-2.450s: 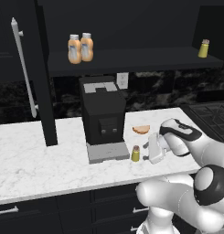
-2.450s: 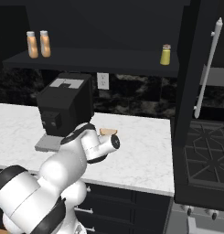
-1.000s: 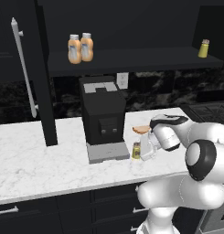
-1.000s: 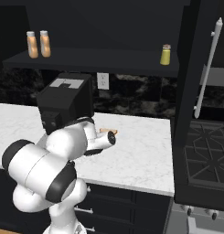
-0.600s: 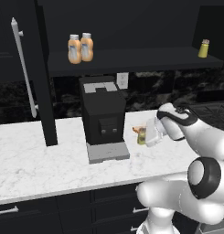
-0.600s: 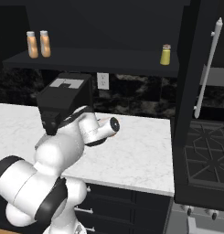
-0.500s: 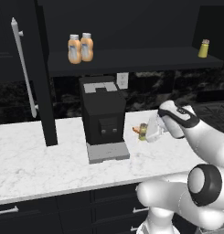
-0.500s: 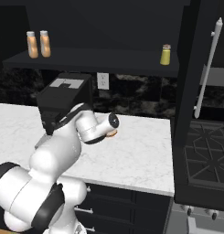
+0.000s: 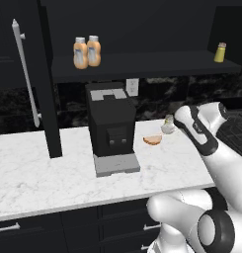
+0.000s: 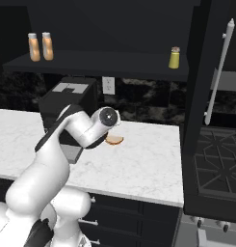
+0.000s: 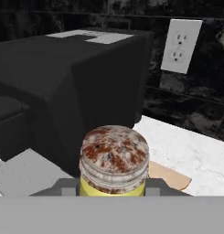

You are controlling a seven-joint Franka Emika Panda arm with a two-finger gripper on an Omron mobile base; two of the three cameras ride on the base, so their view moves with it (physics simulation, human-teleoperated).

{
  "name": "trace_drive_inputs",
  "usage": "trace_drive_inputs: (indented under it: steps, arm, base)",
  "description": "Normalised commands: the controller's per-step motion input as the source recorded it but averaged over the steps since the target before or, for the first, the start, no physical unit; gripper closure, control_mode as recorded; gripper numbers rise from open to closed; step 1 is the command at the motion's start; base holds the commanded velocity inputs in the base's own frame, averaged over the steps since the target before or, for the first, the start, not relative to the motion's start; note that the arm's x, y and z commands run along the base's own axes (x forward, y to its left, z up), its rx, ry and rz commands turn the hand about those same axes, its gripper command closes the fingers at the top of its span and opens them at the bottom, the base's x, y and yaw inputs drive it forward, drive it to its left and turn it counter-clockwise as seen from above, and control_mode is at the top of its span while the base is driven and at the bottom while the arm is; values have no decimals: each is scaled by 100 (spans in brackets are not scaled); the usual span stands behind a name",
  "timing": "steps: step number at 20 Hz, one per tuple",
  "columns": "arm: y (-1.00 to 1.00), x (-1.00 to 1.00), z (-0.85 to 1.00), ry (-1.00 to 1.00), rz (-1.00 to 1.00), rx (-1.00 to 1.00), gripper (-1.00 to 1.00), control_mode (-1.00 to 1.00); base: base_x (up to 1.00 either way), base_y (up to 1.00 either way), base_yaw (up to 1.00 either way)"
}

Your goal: Put the shaker and condiment bottle from the counter next to their counterparts in the cabinet.

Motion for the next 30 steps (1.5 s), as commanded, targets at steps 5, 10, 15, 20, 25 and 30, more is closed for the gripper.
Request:
trace_drive_inputs:
  steps: [5, 10, 15, 20, 25, 30]
  arm:
    - [-50, -1, 74, 0, -42, 2, 100, -100]
    - [-39, -24, 81, -1, -43, 3, 100, -100]
    - [-33, -29, 85, -3, -44, 1, 100, -100]
    - [-33, -37, 87, -8, -41, 0, 100, -100]
    - [-28, -56, 100, -18, -31, 0, 100, -100]
    - [-31, -62, 98, -23, -20, 0, 100, -100]
  base:
    - [0, 0, 0]
    - [0, 0, 0]
    - [0, 0, 0]
    - [0, 0, 0]
    - [0, 0, 0]
    - [0, 0, 0]
